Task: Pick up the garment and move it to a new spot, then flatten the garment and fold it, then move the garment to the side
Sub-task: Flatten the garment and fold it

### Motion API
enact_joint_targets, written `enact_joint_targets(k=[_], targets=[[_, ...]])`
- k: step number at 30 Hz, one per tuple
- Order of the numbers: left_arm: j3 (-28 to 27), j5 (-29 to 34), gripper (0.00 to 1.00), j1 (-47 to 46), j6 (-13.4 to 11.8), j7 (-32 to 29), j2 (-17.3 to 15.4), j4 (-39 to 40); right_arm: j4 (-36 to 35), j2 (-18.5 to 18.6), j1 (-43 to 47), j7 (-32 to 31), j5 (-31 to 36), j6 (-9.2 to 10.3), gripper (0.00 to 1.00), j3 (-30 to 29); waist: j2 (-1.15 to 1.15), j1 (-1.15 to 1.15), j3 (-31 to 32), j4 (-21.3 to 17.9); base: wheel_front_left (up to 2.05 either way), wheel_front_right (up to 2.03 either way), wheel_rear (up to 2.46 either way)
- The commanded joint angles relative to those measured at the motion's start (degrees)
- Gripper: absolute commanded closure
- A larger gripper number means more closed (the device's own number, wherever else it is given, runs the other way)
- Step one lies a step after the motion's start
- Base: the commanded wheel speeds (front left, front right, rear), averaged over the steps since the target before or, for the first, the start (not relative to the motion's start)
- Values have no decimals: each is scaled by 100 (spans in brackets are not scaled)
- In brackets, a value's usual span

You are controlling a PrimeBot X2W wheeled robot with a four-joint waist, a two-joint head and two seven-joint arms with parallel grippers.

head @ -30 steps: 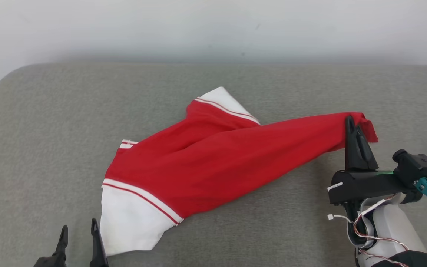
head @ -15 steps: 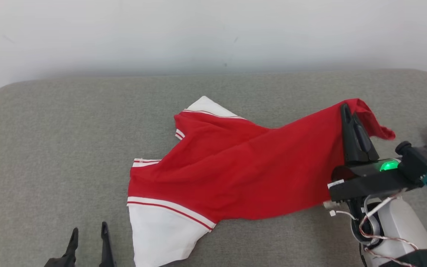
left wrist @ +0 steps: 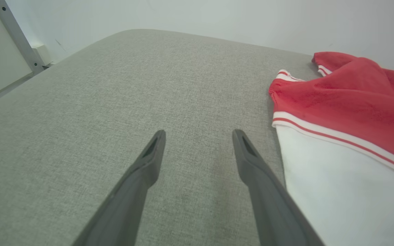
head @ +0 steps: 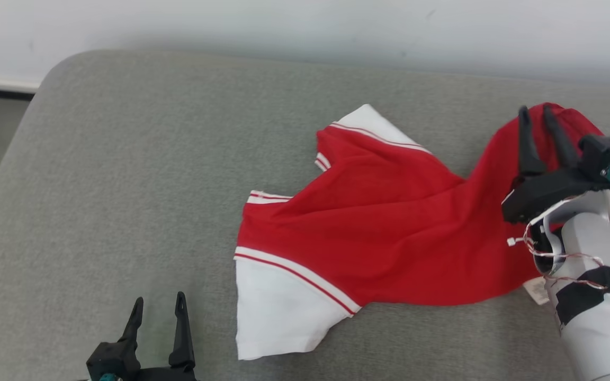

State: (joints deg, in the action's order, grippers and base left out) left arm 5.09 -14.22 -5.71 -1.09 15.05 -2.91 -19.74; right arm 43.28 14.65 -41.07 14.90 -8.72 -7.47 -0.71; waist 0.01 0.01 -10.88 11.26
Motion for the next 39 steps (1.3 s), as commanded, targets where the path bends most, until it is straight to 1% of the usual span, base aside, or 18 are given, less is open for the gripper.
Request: enact_joint_targets(k=[1, 4, 7, 13, 18, 23, 27, 31, 36, 39], targets=[[-3, -60, 0, -47, -38, 18, 2, 44, 8, -37, -85, 31, 160, -6, 0, -62, -1, -1, -279, 335, 0, 0, 0], [-15, -68, 0, -12, -66, 18, 4, 58, -64, -110, 79, 30, 314, -6, 0, -246, -1, -1, -212, 306, 0, 0, 0], [-42, -77, 0, 55, -76, 18, 5, 81, -264, -136, 325, 31, 336, -6, 0, -419, -1, -1, -113, 178, 0, 0, 0], [-69, -37, 0, 96, -34, 18, 2, 68, -669, -208, 1137, 32, 134, -6, 0, -840, -1, -1, 28, -190, 0, 0, 0], [-96, 13, 0, 50, -5, 18, 1, 65, -879, -332, 1764, 32, -35, -6, 0, -1038, -1, -1, 49, -439, 0, 0, 0], [-68, 27, 0, 23, 27, 18, 2, 39, -1046, -472, 2184, 32, -145, -6, 0, -1091, -1, -1, 68, -520, 0, 0, 0], [-40, 17, 0, 78, 39, 18, 2, 18, -1152, -604, 2650, 33, -249, -6, 0, -900, -1, -1, 123, -531, 0, 0, 0], [-112, 56, 0, 186, 63, 18, 2, 10, -1089, -569, 2961, 33, -301, -6, 0, -743, -1, -1, 183, -536, 0, 0, 0], [-187, 103, 0, 209, 94, 18, 3, -8, -966, -587, 2929, 33, -359, -6, 0, -560, -1, -1, 193, -562, 0, 0, 0], [-180, 114, 0, 174, 93, 18, 3, -17, -1019, -622, 2778, 33, -395, -6, 0, -601, -1, -1, 187, -560, 0, 0, 0]])
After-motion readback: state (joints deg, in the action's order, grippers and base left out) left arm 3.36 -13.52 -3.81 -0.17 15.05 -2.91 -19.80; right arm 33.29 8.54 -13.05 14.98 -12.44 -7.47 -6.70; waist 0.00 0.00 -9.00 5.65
